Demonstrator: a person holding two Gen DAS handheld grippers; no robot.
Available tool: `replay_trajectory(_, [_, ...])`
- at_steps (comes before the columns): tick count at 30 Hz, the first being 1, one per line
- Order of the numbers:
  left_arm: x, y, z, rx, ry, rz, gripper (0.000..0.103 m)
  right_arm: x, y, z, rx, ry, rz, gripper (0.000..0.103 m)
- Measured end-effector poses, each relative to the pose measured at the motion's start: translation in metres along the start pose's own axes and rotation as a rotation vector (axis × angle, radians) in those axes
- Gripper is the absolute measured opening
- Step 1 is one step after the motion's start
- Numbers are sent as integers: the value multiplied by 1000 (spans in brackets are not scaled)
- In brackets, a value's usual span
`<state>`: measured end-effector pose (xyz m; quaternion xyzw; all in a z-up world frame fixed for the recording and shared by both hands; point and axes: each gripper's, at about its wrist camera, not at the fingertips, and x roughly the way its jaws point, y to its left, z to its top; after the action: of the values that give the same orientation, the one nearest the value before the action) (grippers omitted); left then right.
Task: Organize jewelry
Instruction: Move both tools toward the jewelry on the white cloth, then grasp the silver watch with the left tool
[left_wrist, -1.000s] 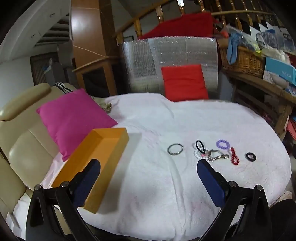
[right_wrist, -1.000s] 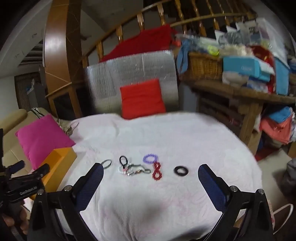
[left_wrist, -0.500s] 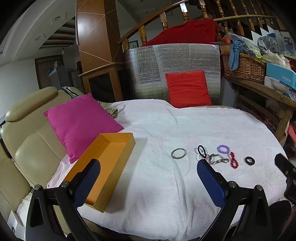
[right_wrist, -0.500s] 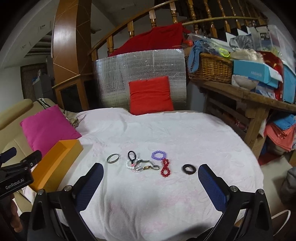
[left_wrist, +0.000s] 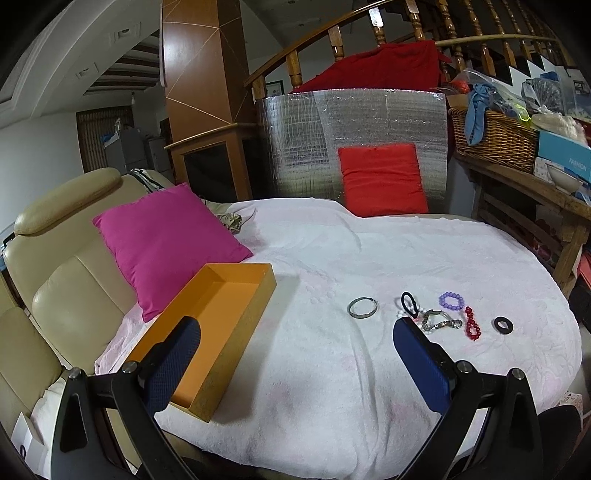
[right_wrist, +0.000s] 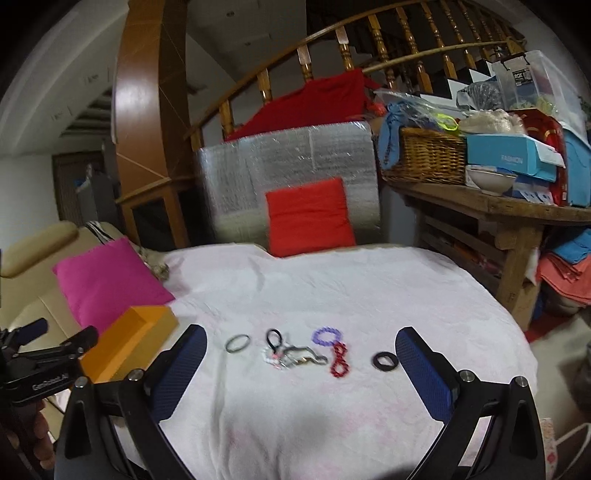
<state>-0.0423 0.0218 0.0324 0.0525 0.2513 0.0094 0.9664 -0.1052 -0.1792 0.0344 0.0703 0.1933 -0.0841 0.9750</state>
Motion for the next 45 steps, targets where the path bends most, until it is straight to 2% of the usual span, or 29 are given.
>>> replay_trajectory(6, [2,0,-1,-18,-4,-3,103,17,7,-5,-25,111,-64,103])
replay_trajectory(11, [7,-2,-2,0,8,6,103,27,2,-11,5,180,-74,103])
replay_trajectory(28, [34,-13,-3,44,21,-31,103,54,-8,-1,28,207,-103,103])
replay_trajectory(33, [70,-11,-11,60,42,-71,103,75,-25,-7,38,225,-85,103])
replay_trajectory(37, [109,-10,-21,82,60,-106,103,108,-45,-18,52,278,-74,103])
replay_trajectory(41, [150,-17,-30,122,75,-108,103,144,-66,-28,127,332,16,103])
replay_trajectory(45, [186,-25,-33,152,113,-78,103,189,-60,-36,116,413,95,102])
